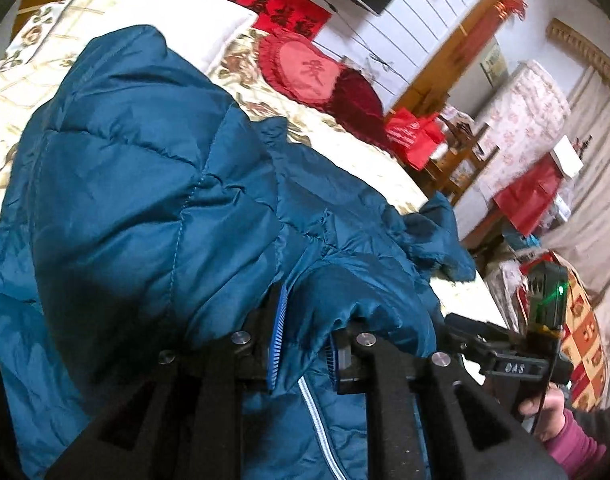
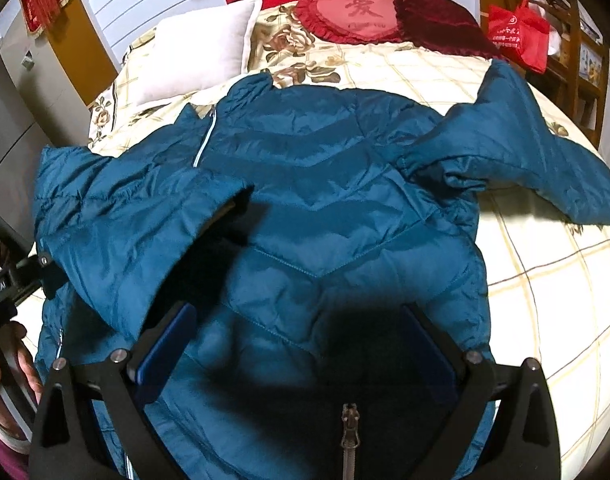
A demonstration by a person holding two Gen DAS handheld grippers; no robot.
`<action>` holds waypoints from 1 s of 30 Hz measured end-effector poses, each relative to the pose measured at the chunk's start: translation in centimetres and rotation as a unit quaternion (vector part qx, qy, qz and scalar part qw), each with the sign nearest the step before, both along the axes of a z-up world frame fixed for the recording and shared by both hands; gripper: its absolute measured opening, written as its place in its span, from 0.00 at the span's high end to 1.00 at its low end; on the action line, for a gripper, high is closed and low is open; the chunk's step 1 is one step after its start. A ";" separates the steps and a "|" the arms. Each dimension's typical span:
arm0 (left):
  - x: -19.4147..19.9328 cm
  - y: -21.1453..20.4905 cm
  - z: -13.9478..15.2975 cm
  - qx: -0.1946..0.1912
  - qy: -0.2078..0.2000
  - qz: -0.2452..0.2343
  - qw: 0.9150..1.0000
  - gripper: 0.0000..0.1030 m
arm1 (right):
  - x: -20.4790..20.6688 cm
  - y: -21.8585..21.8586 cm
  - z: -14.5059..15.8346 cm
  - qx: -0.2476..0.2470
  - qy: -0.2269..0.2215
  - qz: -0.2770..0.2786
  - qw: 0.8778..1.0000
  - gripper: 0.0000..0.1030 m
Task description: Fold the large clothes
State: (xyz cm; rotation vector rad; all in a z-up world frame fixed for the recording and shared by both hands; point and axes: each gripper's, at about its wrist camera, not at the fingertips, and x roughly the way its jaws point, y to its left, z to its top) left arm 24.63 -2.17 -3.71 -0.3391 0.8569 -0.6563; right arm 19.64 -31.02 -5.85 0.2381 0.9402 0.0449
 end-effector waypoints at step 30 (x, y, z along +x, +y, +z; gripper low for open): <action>-4.5 0.9 1.7 0.022 -0.163 -0.028 0.986 0.22 | -3.7 -2.1 1.7 0.180 -0.022 0.013 0.983 0.00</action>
